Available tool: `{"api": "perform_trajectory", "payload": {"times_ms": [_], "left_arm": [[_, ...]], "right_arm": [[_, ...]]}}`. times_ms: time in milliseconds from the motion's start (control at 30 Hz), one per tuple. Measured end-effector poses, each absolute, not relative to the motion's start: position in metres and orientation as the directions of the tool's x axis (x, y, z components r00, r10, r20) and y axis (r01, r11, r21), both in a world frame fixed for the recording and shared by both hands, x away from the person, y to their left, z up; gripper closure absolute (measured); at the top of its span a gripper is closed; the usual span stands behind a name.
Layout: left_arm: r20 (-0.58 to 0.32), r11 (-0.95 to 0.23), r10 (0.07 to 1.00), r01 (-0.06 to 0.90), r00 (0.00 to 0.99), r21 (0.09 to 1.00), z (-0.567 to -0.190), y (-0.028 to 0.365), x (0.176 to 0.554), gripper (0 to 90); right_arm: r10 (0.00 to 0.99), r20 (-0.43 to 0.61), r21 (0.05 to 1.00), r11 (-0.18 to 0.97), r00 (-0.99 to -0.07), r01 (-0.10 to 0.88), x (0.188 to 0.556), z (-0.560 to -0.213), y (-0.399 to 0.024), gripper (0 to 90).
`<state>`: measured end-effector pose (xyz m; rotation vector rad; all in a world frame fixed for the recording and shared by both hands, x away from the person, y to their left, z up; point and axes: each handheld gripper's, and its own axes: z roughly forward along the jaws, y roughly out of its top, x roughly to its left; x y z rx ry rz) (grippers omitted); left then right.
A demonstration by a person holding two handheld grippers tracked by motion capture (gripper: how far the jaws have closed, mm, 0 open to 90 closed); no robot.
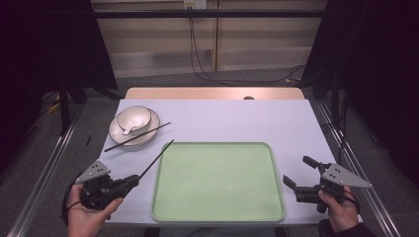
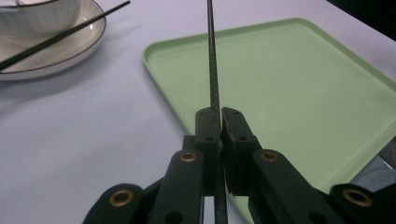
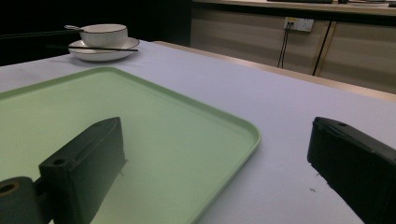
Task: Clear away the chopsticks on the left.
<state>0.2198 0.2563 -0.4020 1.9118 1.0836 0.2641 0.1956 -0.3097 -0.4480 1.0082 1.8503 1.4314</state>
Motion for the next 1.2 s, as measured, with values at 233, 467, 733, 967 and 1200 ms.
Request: {"api": "perform_trajectory", "payload": {"times_ms": [233, 467, 733, 967, 1200], "left_arm": [[-0.279, -0.131, 0.819, 0.637, 0.501, 0.76, -0.41, 0.246, 0.221, 85.9], [-0.289, -0.08, 0.869, 0.69, 0.402, 0.72, -0.423, 0.233, 0.23, 86.0], [-0.265, -0.103, 0.889, 0.726, 0.374, 0.68, -0.43, 0.206, 0.243, 86.1], [-0.264, -0.118, 0.886, 0.735, 0.381, 0.667, -0.441, 0.191, 0.247, 86.1], [-0.259, -0.134, 0.892, 0.765, 0.37, 0.63, -0.454, 0.184, 0.255, 86.0]], "right_arm": [[0.842, -0.004, 0.967, 0.14, -0.54, 0.212, 0.196, -0.448, -0.309, 3.8], [0.842, -0.001, 0.965, 0.142, -0.54, 0.219, 0.196, -0.449, -0.308, 3.8], [0.842, 0.001, 0.965, 0.141, -0.539, 0.222, 0.196, -0.449, -0.309, 3.8], [0.842, 0.001, 0.965, 0.141, -0.54, 0.222, 0.196, -0.449, -0.309, 3.9], [0.837, 0.005, 0.964, 0.141, -0.547, 0.225, 0.196, -0.449, -0.309, 3.9]]}}
